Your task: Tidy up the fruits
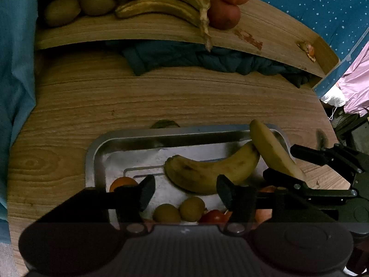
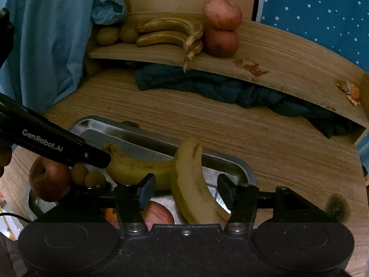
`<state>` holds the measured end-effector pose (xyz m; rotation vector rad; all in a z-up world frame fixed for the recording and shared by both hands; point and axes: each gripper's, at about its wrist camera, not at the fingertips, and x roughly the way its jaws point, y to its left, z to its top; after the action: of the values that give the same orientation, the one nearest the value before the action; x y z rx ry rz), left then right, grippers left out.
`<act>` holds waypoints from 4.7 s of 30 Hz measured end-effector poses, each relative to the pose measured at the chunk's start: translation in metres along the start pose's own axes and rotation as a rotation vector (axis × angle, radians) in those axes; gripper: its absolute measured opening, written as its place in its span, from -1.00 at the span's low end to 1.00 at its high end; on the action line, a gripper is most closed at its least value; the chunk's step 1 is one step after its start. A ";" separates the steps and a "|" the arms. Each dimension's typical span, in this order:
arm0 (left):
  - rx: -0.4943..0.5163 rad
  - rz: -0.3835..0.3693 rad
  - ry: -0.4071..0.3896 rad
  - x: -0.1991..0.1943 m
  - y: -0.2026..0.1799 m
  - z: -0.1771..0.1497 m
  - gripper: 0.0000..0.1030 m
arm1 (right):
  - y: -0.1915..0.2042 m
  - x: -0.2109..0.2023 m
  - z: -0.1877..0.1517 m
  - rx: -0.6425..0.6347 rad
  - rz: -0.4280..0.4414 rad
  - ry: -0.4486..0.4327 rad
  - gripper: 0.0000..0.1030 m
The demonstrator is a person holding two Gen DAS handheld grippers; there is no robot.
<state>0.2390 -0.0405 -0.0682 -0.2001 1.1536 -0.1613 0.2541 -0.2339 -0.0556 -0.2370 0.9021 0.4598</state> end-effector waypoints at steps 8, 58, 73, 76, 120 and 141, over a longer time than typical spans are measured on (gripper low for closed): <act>0.009 0.002 -0.012 -0.003 0.004 0.002 0.66 | 0.001 0.000 0.000 0.014 -0.016 0.000 0.54; 0.050 0.132 -0.188 -0.067 0.011 -0.049 0.99 | 0.043 -0.066 -0.039 0.148 -0.200 -0.197 0.98; -0.013 0.239 -0.305 -0.125 -0.019 -0.118 0.99 | 0.044 -0.126 -0.080 0.113 -0.115 -0.267 0.98; -0.022 0.260 -0.326 -0.134 -0.026 -0.133 0.99 | 0.045 -0.136 -0.090 0.102 -0.099 -0.275 0.98; 0.052 0.297 -0.335 -0.172 -0.046 -0.202 0.99 | 0.067 -0.182 -0.141 0.178 -0.073 -0.248 0.98; 0.097 0.239 -0.314 -0.173 -0.037 -0.212 0.99 | 0.089 -0.192 -0.151 0.204 -0.140 -0.236 0.98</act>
<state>-0.0255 -0.0524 0.0114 0.0007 0.8466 0.0264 0.0041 -0.2689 0.0055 -0.0566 0.6902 0.2566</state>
